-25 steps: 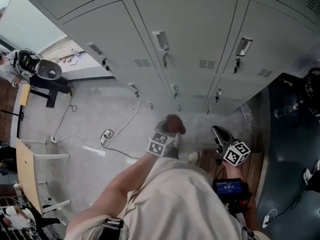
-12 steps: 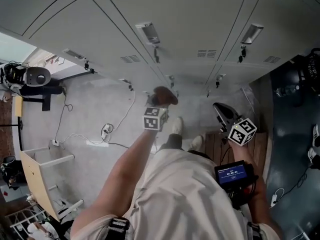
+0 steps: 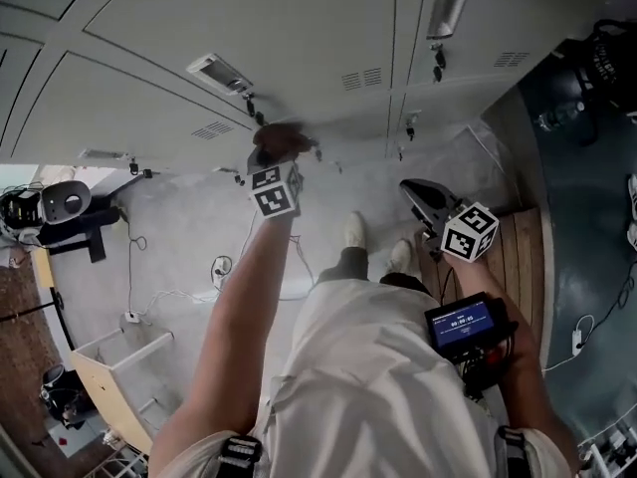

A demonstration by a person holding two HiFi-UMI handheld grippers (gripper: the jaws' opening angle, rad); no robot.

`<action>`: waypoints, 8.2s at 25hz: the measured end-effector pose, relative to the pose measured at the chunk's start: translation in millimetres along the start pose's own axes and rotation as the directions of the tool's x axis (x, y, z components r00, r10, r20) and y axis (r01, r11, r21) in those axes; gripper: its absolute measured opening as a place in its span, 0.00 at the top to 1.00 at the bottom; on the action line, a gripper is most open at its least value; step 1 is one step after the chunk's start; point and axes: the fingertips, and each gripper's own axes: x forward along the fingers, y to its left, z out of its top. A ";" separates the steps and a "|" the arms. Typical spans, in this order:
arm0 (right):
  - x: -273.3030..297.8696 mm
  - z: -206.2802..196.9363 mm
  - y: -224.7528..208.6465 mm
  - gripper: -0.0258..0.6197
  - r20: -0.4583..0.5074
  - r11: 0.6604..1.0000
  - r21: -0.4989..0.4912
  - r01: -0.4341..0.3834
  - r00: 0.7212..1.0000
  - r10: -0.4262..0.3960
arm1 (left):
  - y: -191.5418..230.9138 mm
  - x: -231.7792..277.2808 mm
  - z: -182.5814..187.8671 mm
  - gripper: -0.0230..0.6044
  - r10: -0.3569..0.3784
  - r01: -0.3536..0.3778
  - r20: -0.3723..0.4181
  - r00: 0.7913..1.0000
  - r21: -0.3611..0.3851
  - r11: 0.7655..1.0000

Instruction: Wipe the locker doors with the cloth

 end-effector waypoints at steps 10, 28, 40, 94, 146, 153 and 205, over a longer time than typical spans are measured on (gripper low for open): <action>-46.1 -10.7 -12.1 0.93 0.074 0.992 0.065 0.105 0.991 -0.110 | -119.8 34.8 -1.0 0.85 -0.173 0.184 -0.093 0.981 0.128 0.974; -63.4 -29.3 -6.6 0.93 0.081 0.979 0.096 0.180 0.979 -0.188 | -206.1 66.5 -8.5 0.85 -0.357 0.378 -0.204 0.911 0.070 0.923; -27.1 -27.7 0.8 0.93 0.049 0.989 0.097 0.111 0.992 -0.116 | 6.4 43.5 -105.2 0.85 -0.012 -0.024 -0.313 0.950 -0.110 0.994; -42.9 -57.9 -23.2 0.93 0.036 0.961 0.201 0.187 0.979 -0.198 | -1.4 76.2 -156.8 0.85 0.079 0.071 -0.417 0.905 0.332 0.940; -60.2 -190.9 -31.0 0.93 -0.076 0.933 0.302 0.194 0.981 -0.180 | -53.4 137.8 -246.6 0.85 0.026 0.008 -0.309 0.951 0.108 0.994; -65.3 -205.8 -27.1 0.93 -0.090 0.928 0.317 0.197 0.980 -0.178 | 35.4 110.3 -244.8 0.85 0.206 -0.182 -0.246 0.947 0.118 0.976; -58.9 -203.9 -40.6 0.93 -0.090 0.919 0.333 0.212 0.977 -0.193 | 38.6 135.9 -273.8 0.85 0.214 -0.074 -0.345 0.914 0.377 0.923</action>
